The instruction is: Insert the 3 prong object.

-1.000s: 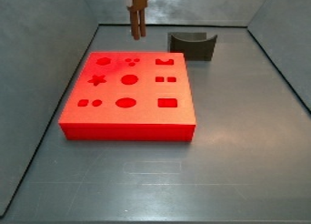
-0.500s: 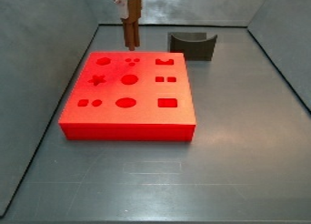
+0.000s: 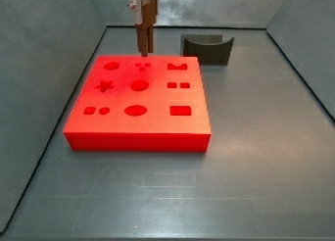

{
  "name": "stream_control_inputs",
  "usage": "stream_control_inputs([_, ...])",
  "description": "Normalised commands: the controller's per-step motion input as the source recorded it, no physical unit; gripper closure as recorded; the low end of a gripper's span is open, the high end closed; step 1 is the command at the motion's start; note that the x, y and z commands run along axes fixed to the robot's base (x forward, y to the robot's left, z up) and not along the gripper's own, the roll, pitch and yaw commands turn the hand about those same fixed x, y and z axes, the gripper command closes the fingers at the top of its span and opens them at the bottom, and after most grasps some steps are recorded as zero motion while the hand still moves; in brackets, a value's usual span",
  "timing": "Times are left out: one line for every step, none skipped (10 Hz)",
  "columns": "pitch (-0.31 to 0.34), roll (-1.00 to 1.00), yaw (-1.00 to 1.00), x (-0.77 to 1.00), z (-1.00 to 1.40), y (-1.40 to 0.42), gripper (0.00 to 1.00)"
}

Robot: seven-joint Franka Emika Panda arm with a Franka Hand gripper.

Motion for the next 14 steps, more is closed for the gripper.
stream_control_inputs([-0.046,-0.06,0.11,0.0,-0.3,0.0,1.0])
stream_control_inputs([-0.069,-0.1,0.17,0.0,-0.32,0.0,1.0])
stream_control_inputs([-0.077,-0.11,0.17,0.0,-0.31,0.0,1.0])
stream_control_inputs([-0.1,-0.1,0.21,0.0,-0.32,0.0,1.0])
stream_control_inputs([-0.063,-0.08,0.25,-0.18,-0.25,0.03,1.0])
stream_control_inputs([-0.06,-0.07,0.23,-0.3,-0.11,0.0,1.0])
stream_control_inputs([-0.04,-0.07,0.27,-0.02,-0.06,0.0,1.0])
stream_control_inputs([-0.041,-0.06,0.23,0.0,-0.06,0.0,1.0])
stream_control_inputs([-0.043,-0.06,0.14,0.02,-0.09,0.0,1.0])
stream_control_inputs([0.0,0.0,0.03,0.27,-0.12,0.0,1.0])
stream_control_inputs([0.0,0.0,0.0,0.31,-0.08,0.0,1.0])
stream_control_inputs([0.0,0.0,0.0,0.14,-0.09,0.0,1.0])
stream_control_inputs([0.0,0.01,0.0,0.0,-0.16,0.0,1.0])
stream_control_inputs([0.0,0.0,0.0,0.0,-0.27,0.0,1.0])
